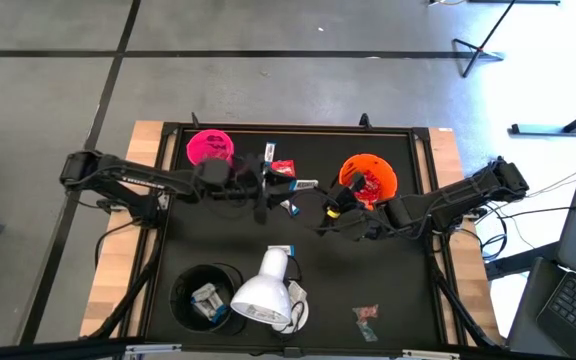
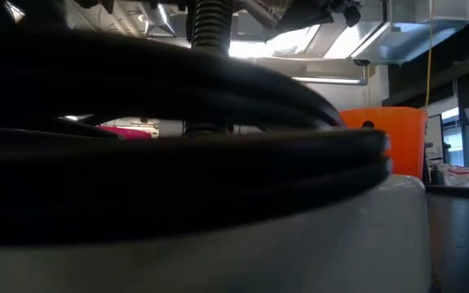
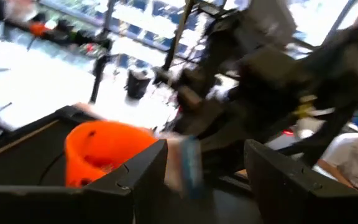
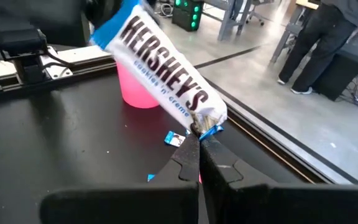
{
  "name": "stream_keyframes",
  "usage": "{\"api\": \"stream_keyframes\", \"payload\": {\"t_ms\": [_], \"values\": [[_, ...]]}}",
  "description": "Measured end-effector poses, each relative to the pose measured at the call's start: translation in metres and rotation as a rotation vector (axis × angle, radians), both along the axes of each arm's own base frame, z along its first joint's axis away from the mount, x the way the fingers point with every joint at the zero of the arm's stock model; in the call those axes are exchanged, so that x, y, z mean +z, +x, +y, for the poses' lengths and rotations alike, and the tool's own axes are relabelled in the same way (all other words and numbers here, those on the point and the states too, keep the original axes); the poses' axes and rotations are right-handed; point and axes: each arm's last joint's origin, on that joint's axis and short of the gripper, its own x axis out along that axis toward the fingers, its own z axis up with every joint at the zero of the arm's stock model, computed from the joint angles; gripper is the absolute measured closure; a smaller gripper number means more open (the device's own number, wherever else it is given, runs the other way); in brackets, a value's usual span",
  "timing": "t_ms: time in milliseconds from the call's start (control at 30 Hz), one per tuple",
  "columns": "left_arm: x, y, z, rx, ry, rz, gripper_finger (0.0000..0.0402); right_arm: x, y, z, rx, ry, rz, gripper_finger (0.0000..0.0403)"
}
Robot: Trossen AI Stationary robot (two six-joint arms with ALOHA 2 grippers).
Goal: Sort candy
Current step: Put the white chocolate into the black bucket
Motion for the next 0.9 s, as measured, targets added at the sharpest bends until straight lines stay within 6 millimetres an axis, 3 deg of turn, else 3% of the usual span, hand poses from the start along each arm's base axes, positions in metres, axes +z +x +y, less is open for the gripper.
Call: {"api": "stream_keyframes", "payload": {"t_ms": [500,667,900], "values": [[-0.0070,0.0024,0.0032,0.090,-0.014,0.041,0.0208,0.0004,0.0004,0.0003,0.008,0.000,0.000,0.0402],[-0.0076,0.0023,0.0036,0.105,-0.007,0.048,0.0248,0.0003,0.0004,0.0003,0.011,0.002,0.000,0.0402],[-0.0077,0.0023,0.0036,0.105,0.020,0.054,0.0336,-0.0002,0.0011,0.0015,0.062,0.010,0.023,0.0386]]}}
